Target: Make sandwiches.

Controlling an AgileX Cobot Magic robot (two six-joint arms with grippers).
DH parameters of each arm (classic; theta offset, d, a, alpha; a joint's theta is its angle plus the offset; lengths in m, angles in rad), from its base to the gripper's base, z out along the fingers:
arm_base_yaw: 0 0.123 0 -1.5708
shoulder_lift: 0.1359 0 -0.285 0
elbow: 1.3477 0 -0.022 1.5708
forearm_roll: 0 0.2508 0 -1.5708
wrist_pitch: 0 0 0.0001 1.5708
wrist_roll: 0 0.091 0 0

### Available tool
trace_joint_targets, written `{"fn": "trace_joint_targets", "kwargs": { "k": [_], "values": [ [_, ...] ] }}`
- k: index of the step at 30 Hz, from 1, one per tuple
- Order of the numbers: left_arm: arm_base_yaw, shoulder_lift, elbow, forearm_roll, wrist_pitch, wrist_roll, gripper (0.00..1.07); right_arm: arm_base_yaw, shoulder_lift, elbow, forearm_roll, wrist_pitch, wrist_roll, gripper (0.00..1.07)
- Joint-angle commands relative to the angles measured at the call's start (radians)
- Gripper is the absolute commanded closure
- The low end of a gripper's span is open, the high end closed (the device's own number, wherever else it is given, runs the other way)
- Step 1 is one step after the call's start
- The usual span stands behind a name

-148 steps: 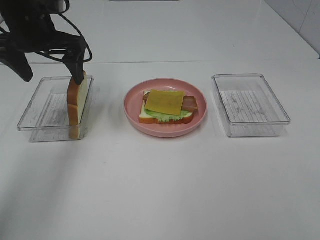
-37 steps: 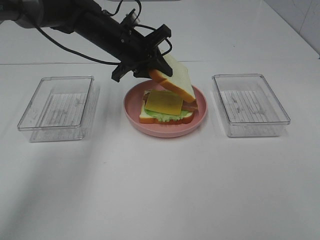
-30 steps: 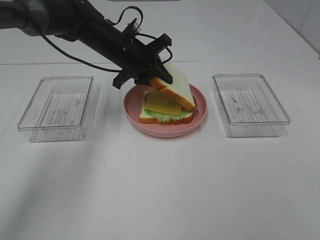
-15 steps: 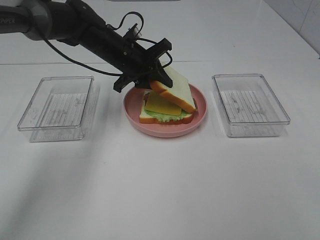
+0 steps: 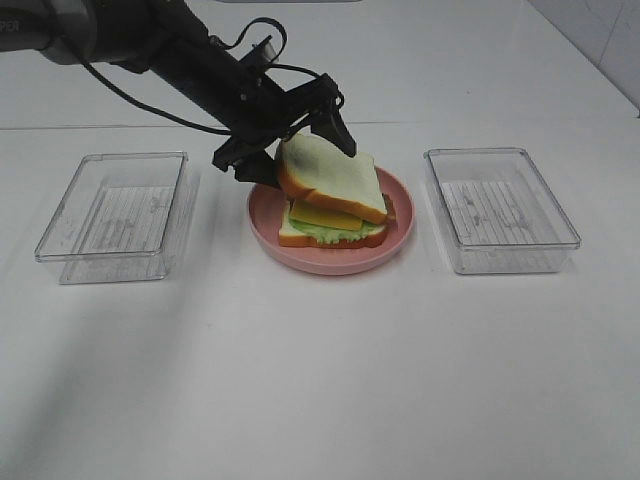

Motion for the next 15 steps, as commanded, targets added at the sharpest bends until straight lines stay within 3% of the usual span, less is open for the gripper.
{"fn": "trace_joint_targets", "kwargs": {
  "k": [1,2,3,4,7,15],
  "values": [
    [-0.007,-0.013,-0.043,0.102,0.063,-0.079,0.21,-0.001,-0.024,0.002,0.006,-0.005,-0.013,0.09],
    [-0.007,-0.013,-0.084,0.176,0.113,-0.115,0.21,-0.001,-0.024,0.002,0.006,-0.005,-0.013,0.09],
    [-0.007,-0.013,-0.084,0.176,0.113,-0.115,0.21,-0.001,-0.024,0.002,0.006,-0.005,-0.013,0.09],
    [-0.007,-0.013,-0.132,0.247,0.155,-0.15,0.21,-0.001,-0.024,0.002,0.006,-0.005,-0.013,0.09],
    [-0.007,-0.013,-0.197,0.323,0.225,-0.192,0.21,-0.001,-0.024,0.002,0.006,-0.005,-0.013,0.09],
    [-0.007,-0.013,-0.321,0.441,0.363,-0.206,0.21,-0.001,-0.024,0.002,0.006,-0.005,-0.013,0.09]
  ]
}}
